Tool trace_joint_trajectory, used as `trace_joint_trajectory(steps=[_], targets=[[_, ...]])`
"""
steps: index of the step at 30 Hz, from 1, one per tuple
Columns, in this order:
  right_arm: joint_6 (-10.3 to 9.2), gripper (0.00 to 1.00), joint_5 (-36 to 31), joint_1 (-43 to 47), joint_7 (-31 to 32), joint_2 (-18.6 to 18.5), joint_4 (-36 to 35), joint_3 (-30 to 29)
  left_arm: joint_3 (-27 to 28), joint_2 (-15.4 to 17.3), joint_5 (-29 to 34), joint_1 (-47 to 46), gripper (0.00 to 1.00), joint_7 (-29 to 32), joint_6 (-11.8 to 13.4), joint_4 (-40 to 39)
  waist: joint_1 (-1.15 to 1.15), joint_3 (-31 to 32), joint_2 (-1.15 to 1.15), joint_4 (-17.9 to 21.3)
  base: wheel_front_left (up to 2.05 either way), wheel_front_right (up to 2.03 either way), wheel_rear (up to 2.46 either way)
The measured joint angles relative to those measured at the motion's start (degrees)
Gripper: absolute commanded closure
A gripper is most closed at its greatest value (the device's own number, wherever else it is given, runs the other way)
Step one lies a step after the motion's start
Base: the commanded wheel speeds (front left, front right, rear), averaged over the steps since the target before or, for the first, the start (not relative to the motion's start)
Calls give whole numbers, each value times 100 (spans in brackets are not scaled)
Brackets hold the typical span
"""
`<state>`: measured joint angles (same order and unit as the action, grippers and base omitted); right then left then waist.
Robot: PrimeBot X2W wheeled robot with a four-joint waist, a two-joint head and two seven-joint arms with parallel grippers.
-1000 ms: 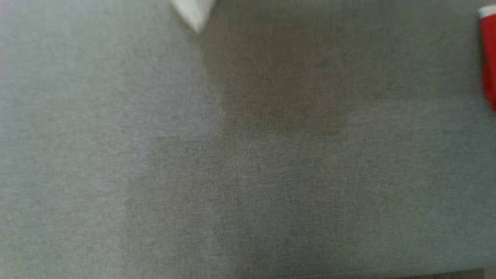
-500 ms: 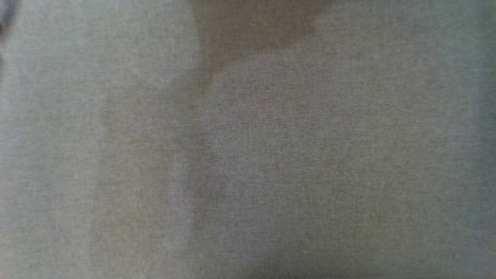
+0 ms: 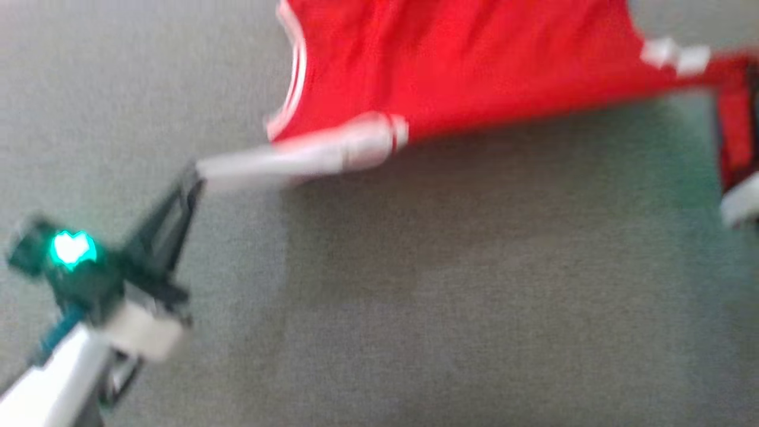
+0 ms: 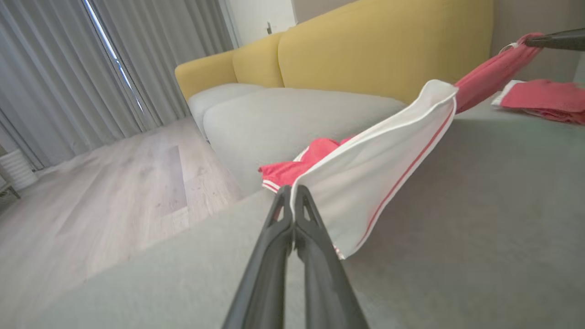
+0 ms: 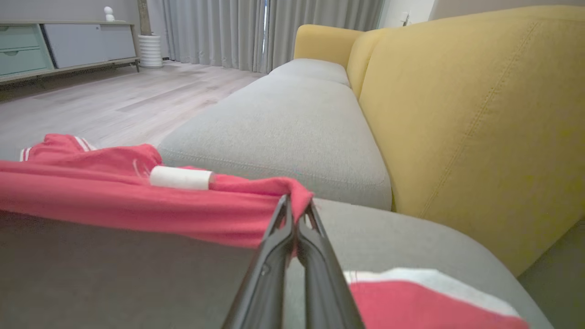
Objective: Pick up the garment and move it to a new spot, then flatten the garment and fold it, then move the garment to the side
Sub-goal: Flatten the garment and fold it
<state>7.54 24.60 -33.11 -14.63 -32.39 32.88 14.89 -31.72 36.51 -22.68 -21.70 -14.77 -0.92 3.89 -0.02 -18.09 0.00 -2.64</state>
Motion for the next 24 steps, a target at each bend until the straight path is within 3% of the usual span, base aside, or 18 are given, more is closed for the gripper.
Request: trace_joint_trajectory(steps=[7,13,19,24], targets=[[0,100,-48,1540,0,252,-389,-146,40,-168,-2,1535,100,1,202,-86,0,619,0,118,0,0,0],[0,100,-48,2300,0,299,-606,-249,2,-225,-69,2364,100,5,205,65,0,923,0,245,0,0,0],[0,100,-47,2783,4,366,-757,-368,-31,-268,-154,2436,100,8,156,212,1,955,0,267,0,0,0],[0,100,-45,2669,221,377,-808,-427,-32,-390,-100,1812,100,57,133,445,2,777,0,233,0,0,0]])
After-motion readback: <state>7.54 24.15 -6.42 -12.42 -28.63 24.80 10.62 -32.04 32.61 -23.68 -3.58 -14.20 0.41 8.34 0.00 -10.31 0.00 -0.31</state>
